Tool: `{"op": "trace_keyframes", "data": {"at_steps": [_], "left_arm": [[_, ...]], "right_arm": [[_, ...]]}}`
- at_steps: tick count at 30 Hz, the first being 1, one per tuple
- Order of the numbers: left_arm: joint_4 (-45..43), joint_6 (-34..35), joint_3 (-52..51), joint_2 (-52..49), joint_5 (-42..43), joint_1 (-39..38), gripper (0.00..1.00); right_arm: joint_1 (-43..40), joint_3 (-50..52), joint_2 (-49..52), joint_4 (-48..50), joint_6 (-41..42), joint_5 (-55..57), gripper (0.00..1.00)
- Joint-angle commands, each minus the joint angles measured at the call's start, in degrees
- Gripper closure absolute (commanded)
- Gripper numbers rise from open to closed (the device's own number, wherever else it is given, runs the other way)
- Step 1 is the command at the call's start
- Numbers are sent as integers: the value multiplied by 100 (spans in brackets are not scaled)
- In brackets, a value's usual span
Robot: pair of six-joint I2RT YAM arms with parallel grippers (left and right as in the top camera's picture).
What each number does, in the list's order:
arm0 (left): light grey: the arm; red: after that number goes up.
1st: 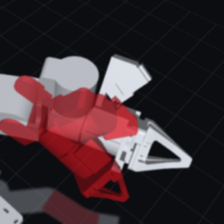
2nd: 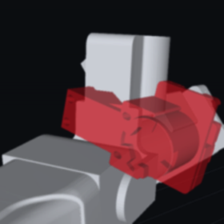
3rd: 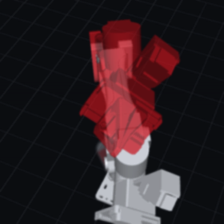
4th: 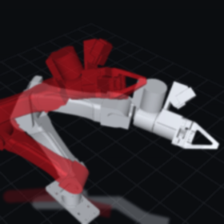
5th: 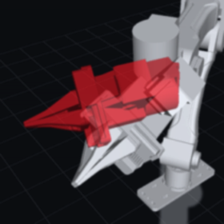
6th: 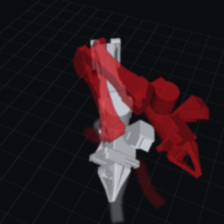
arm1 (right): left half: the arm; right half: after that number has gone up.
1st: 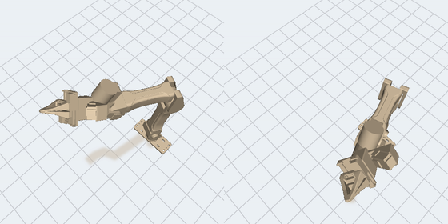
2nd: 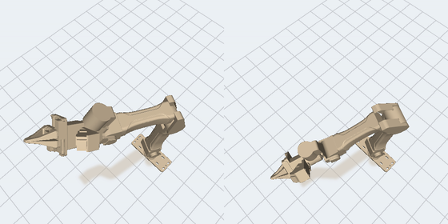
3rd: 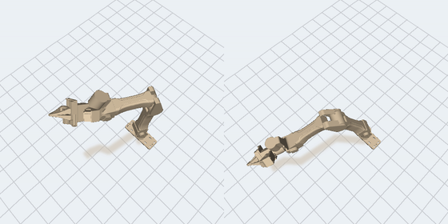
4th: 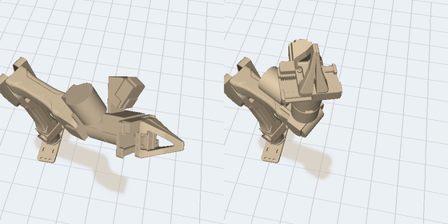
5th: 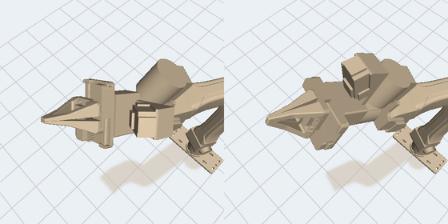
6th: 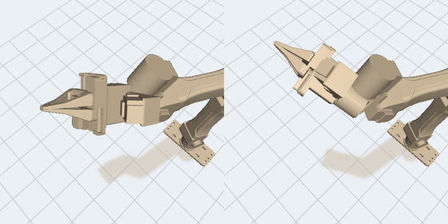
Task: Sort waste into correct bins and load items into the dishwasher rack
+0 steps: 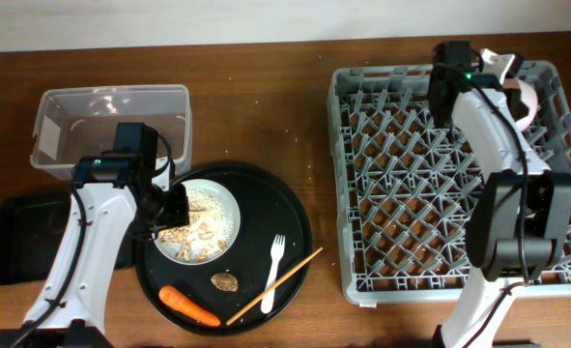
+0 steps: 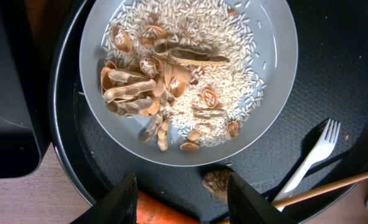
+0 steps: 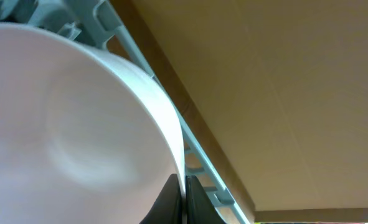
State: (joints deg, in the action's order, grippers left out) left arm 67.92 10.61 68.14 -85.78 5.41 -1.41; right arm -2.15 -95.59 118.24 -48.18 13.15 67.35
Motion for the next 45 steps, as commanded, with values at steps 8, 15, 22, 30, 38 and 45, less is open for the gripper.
{"op": "trace_keyframes", "data": {"at_steps": [8,15,22,30,38,45], "left_arm": [[13,72,15,-2,127,46,54],[0,70,15,-2,122,46,54],[4,68,15,-2,120,46,54],[-7,68,15,-2,120,46,53],[2,66,15,-2,216,-26,53],[-874,634,15,-417,251,-1491,53]], "right_arm": [[1054,168,42,-1176,153,-675,96],[1458,168,39,-2065,337,-1873,41],[1482,162,-872,-2428,839,-2667,33],[-44,164,-2704,-3237,-1838,-8321,2],[393,240,-2723,-4264,-1869,-8730,1],[852,240,-2723,-4247,-1871,-8708,2]]}}
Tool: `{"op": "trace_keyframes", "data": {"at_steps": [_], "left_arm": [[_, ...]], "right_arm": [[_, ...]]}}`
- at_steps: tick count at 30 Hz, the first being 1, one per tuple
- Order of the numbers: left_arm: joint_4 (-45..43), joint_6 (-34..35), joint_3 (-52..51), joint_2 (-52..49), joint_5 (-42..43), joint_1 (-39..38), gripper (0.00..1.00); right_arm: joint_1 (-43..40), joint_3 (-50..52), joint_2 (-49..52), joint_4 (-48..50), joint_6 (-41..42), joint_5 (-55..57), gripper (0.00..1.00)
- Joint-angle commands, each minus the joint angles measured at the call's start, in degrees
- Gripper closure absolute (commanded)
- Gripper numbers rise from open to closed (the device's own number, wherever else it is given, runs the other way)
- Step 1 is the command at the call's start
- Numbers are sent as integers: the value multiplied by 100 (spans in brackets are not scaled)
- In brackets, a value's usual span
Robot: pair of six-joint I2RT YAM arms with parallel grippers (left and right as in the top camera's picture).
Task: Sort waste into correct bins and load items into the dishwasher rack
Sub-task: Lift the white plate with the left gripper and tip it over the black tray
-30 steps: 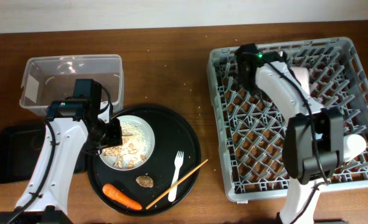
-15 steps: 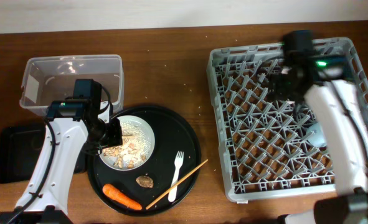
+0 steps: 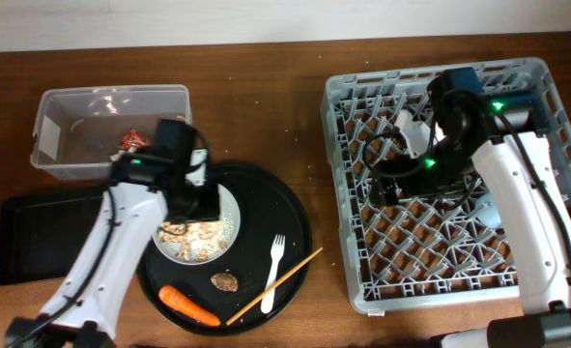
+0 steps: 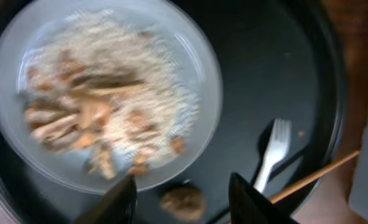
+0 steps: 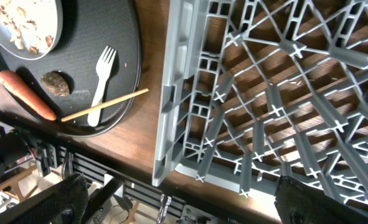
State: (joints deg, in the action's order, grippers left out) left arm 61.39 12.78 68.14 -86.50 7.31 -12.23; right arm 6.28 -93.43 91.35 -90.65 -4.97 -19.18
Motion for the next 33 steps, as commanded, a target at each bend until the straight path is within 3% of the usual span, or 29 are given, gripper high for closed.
{"op": "trace_keyframes", "data": {"at_steps": [1,5,8,10,17,18,22,26,33], "left_arm": [[-361,463,15,-531,61,-586,53],[-887,774,15,-1298,-92,-975,54],[-1067,1156,15,-1670,-719,-975,55],[-1248,1226,15,-1915,-737,-975,60],[-1685,1228,15,-2387,-734,-975,65],[-1683,1226,15,-2422,-734,-975,66],[-1567,1224,15,-2549,-734,-1025,87],[-1322,1224,22,-2546,-1108,-1023,98],[-354,1222,632,-2514,-1613,-1027,99]], "right_arm": [[9,24,-35,0,-61,-35,2],[9,24,-35,-2,-61,101,2],[7,24,-35,0,-59,105,2],[9,24,-35,-2,-59,181,2],[9,26,-35,0,-59,181,2],[9,26,-35,0,-59,181,2],[9,26,-35,-2,-59,181,2],[9,26,-35,-2,-59,184,1],[7,26,-35,-2,-59,184,2]]}}
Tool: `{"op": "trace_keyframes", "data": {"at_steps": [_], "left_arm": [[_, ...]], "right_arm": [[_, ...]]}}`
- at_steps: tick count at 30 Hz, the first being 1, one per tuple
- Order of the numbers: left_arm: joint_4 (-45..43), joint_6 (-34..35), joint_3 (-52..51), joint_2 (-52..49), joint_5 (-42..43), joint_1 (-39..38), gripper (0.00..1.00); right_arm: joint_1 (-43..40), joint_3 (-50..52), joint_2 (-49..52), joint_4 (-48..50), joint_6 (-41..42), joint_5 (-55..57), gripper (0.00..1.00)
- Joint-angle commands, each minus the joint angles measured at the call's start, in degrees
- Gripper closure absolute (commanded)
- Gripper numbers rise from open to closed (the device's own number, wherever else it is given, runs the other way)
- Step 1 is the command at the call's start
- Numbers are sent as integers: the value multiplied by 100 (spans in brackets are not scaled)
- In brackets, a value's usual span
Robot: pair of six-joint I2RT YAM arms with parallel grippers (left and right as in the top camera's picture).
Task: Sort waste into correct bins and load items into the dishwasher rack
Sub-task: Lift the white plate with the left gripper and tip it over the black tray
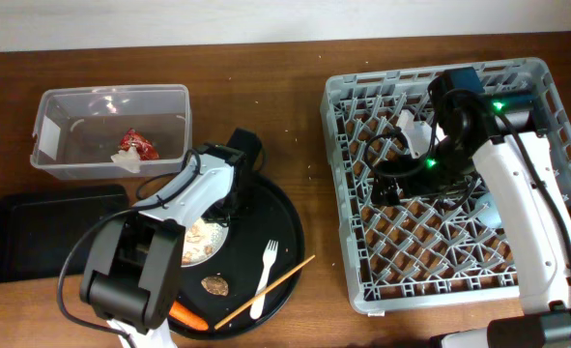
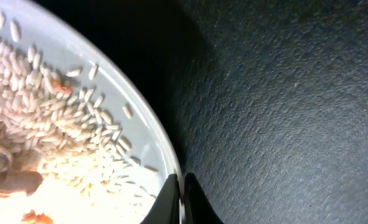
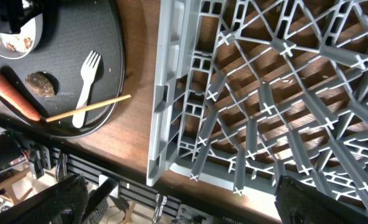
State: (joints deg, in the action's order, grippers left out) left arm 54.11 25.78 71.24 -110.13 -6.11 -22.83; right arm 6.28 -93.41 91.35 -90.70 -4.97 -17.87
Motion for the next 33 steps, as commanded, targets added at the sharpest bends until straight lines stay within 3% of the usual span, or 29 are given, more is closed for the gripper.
{"op": "trace_keyframes", "data": {"at_steps": [1,5,17,23,30,33], "left_arm": [[586,-79,503,-149,-278,7,99],[1189,-74,966,-4,-299,-15,99],[2203,153,992,1364,-852,85,100],[2111,-442,992,1652,-664,1292,99],[1467,-1421,992,1652,415,2861,99],[1237,-1856,992,1652,1250,3388,100]], "right_arm": [[9,24,-35,2,-59,52,2],[7,24,-35,0,-59,52,1],[7,24,-35,0,-59,52,2],[9,24,-35,-2,-59,52,2],[7,24,-35,0,-59,55,2],[9,24,-35,0,-59,55,1]]}}
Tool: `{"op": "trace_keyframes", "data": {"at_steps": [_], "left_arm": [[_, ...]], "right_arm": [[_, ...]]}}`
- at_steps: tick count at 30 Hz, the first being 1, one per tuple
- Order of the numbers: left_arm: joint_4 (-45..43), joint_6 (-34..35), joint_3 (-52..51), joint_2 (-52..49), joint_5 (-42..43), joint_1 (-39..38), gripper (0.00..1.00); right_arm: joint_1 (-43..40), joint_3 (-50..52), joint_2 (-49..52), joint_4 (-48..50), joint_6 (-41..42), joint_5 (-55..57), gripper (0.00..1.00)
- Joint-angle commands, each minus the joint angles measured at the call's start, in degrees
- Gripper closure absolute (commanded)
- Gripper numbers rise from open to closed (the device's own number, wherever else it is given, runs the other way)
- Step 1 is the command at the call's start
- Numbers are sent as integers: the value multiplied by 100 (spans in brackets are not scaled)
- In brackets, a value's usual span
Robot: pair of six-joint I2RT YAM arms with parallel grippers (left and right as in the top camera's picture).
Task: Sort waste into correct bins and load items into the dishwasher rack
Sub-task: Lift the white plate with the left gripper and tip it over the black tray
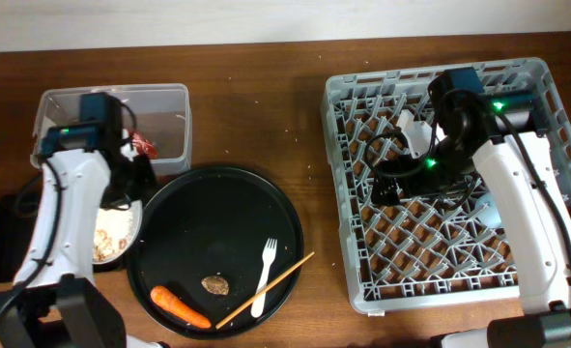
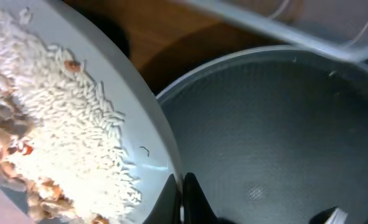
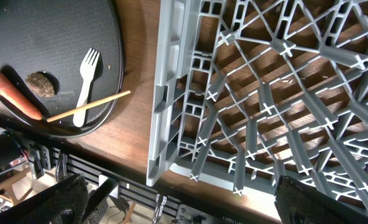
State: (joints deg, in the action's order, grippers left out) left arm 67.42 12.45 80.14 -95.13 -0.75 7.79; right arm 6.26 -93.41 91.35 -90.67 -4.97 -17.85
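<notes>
My left gripper is shut on the rim of a grey plate of rice and nut shells. It holds the plate left of the round black tray, partly over a flat black bin. In the left wrist view the gripper pinches the plate edge, and the plate looks tilted. On the round tray lie a carrot, a nut, a white fork and a chopstick. My right gripper hangs open over the left part of the grey dishwasher rack.
A clear plastic bin with a red wrapper stands behind the plate, close to my left arm. The right wrist view shows the rack's front left corner, the table edge and the round tray beside it.
My left gripper, still shut on the plate, has moved from the round tray's left part to beyond its left edge, over the black bin. The right arm has not moved.
First my left gripper hung open above the plate on the round tray, and my right was shut on a white bowl at the rack's back right. Then the right stood open over the rack. Then the left gripped the plate rim; now the plate is off the tray.
</notes>
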Motion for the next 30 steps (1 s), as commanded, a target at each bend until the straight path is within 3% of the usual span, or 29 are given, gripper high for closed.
{"op": "trace_keyframes", "data": {"at_steps": [1,6,10,12,19,24,30], "left_arm": [[-129,-629,103,153,977,518,100],[-260,-1023,103,153,1886,1259,99],[-330,-1593,103,153,3147,1700,100],[-262,-1963,103,153,4179,2109,99],[149,-2874,101,153,6004,3029,99],[330,-2907,24,151,6251,3526,100],[337,-2907,24,151,6255,3589,100]], "right_arm": [[11,24,-35,-2,-59,52,2],[11,24,-35,-4,-59,52,1],[11,24,-35,-2,-59,52,1],[11,24,-35,-2,-59,52,2],[9,24,-28,-2,-59,55,1],[9,24,-31,-2,-59,55,1],[9,24,-28,-4,-57,52,2]]}}
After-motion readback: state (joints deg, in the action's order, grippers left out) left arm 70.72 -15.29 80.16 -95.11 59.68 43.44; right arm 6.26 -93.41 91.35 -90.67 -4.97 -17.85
